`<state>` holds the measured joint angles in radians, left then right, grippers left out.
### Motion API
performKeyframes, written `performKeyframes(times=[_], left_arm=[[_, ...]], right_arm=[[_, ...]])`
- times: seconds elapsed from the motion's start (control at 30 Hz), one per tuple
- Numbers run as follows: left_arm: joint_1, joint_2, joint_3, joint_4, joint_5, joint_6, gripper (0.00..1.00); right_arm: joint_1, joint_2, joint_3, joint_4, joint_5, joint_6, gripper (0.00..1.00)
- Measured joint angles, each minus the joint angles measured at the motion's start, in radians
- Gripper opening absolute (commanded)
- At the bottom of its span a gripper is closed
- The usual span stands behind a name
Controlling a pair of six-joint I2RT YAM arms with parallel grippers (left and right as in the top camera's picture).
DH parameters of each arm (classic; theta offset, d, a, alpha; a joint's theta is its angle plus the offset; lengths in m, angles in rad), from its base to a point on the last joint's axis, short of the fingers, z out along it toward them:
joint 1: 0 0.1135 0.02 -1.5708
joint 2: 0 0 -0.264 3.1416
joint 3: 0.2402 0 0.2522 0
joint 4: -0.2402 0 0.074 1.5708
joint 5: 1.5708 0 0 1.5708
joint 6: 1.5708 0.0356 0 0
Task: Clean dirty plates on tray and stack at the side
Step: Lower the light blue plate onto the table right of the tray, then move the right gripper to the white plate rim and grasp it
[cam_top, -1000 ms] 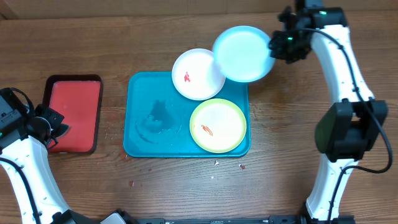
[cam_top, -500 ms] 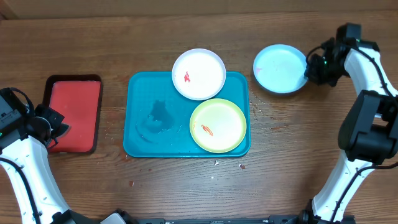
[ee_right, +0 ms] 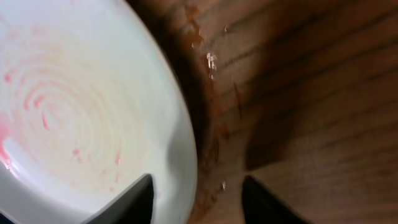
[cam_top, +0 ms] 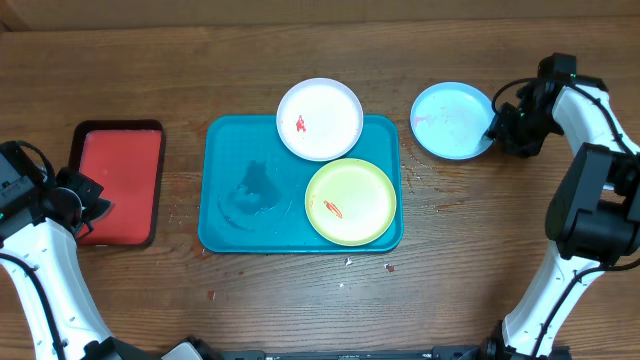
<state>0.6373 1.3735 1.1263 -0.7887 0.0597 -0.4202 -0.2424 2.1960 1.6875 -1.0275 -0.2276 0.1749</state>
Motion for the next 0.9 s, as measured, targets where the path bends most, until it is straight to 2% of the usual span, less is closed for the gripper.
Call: performKeyframes(times=[0.17, 0.27, 0.4, 0.57, 0.73, 0.9], left_arm=[[0.0, 0.0, 0.0, 0.003, 0.0, 0.0, 0.04], [0.0, 0.0, 0.0, 0.003, 0.0, 0.0, 0.04], [0.0, 0.0, 0.0, 0.003, 0.0, 0.0, 0.04], [0.0, 0.0, 0.0, 0.003, 0.001, 0.0, 0.04], [0.0, 0.0, 0.0, 0.003, 0.003, 0.0, 0.04], [0.0, 0.0, 0.0, 0.002, 0.004, 0.0, 0.04]], right_arm=[[0.003, -0.016, 0.127, -0.117, -0.009, 0.005, 0.55], [0.021, -0.058, 0.194, -0.128, -0.058, 0.006, 0.54], [0.092, -0.111, 0.228, -0.036, -0.138, -0.002, 0.56], [0.264, -0.107, 0.232, 0.099, -0.174, -0.043, 0.61], [0.457, -0.074, 0.232, 0.218, -0.037, -0.068, 0.6], [0.596, -0.008, 0.232, 0.251, 0.148, -0.076, 0.59]])
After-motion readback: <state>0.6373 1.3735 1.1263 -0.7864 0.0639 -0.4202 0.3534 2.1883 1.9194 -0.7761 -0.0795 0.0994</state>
